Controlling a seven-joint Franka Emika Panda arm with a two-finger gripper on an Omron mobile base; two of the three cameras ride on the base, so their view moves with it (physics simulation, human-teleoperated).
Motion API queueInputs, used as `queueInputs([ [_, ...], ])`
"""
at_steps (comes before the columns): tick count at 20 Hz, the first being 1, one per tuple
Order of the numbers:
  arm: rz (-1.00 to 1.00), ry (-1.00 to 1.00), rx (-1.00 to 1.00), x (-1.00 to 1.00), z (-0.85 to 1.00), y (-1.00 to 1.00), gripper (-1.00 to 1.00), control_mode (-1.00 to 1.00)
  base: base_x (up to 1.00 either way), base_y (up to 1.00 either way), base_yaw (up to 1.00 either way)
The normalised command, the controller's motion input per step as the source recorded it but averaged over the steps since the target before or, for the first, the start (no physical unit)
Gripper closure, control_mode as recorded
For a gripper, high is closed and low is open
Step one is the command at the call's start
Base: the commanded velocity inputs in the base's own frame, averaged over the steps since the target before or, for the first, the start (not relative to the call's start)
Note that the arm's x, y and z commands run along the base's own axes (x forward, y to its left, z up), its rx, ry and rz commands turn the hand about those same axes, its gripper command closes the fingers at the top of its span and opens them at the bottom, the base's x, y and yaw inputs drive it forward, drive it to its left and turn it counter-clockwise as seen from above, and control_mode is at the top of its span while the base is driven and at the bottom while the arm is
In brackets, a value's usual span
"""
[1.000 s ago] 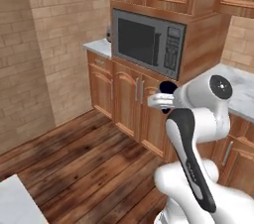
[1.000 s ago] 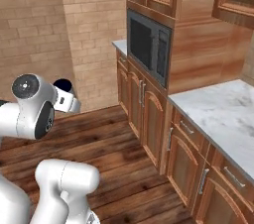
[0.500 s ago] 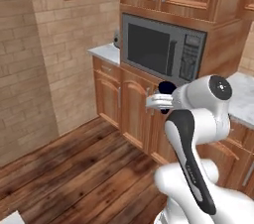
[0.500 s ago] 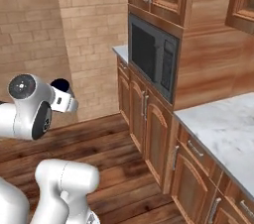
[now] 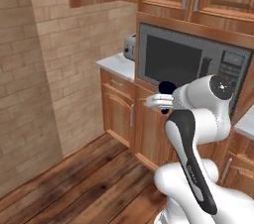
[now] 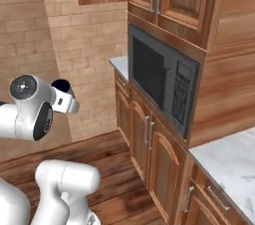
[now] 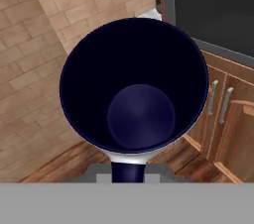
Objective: Move the mug from next to the sink to the open cabinet. Then, move the bowl with the tomato to the fridge to clear the area for faucet cleaning.
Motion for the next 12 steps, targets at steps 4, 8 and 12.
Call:
queueInputs([
  [4, 0.0, 0.0, 0.0, 0.0, 0.0, 0.0, 1.0, 1.0, 1.0, 0.87, -0.21],
  [8, 0.0, 0.0, 0.0, 0.0, 0.0, 0.0, 1.0, 1.0, 1.0, 0.89, -0.3],
  [12, 0.0, 0.0, 0.0, 0.0, 0.0, 0.0, 1.0, 1.0, 1.0, 0.67, -0.41],
])
